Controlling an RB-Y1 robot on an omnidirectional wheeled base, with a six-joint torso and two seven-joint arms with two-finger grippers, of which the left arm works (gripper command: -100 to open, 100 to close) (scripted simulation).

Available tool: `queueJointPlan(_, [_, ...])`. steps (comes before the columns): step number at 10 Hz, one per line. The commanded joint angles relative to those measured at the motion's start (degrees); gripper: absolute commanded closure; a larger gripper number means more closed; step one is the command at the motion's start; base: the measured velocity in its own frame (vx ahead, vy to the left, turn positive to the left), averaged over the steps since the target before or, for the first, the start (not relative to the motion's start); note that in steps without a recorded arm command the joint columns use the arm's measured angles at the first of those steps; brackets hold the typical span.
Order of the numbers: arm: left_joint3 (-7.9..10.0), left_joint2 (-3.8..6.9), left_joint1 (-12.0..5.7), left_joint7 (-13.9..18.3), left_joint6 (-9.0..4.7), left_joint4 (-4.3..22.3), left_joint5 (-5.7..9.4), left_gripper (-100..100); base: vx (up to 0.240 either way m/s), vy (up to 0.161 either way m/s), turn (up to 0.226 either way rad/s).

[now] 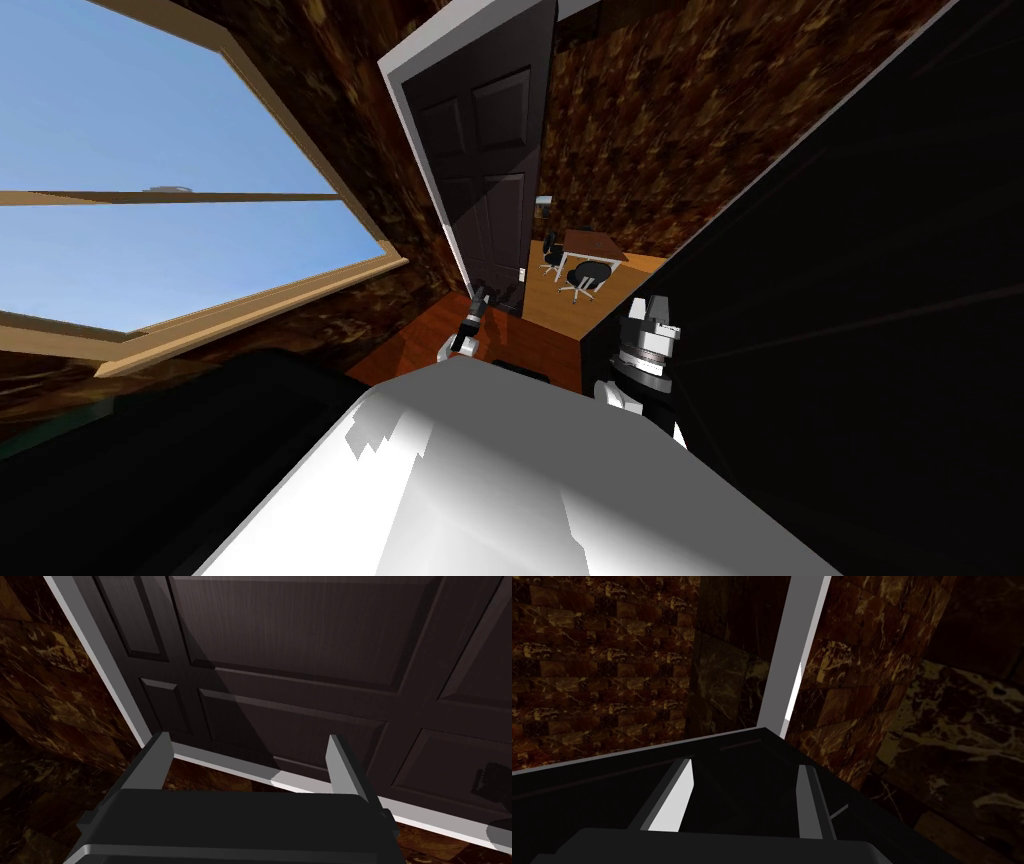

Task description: Pull the door open

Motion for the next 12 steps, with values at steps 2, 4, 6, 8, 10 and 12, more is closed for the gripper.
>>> queueJointPlan(2, [-0.06,0.59,-0.97,0.4,-1.18,3.8,0.25,-100,0.116,-0.018,-0.063])
queueJointPlan(4, [-0.1,0.98,-1.82,0.6,-2.04,6.8,0.42,-100,0.102,-0.026,-0.065])
queueJointPlan(6, [-0.15,1.37,-2.66,0.9,-2.89,9.8,0.6,-100,0.09,-0.017,-0.053])
queueJointPlan(8, [-0.19,1.75,-3.49,1.1,-3.73,12.7,0.77,-100,0.109,-0.001,-0.072])
queueJointPlan(10, [-0.23,2.12,-4.31,1.4,-4.57,15.6,0.94,-100,0.115,-0.039,-0.057])
queueJointPlan(12, [-0.28,2.47,-5.1,1.6,-5.37,18.4,1.1,-100,0.1,-0.012,-0.058])
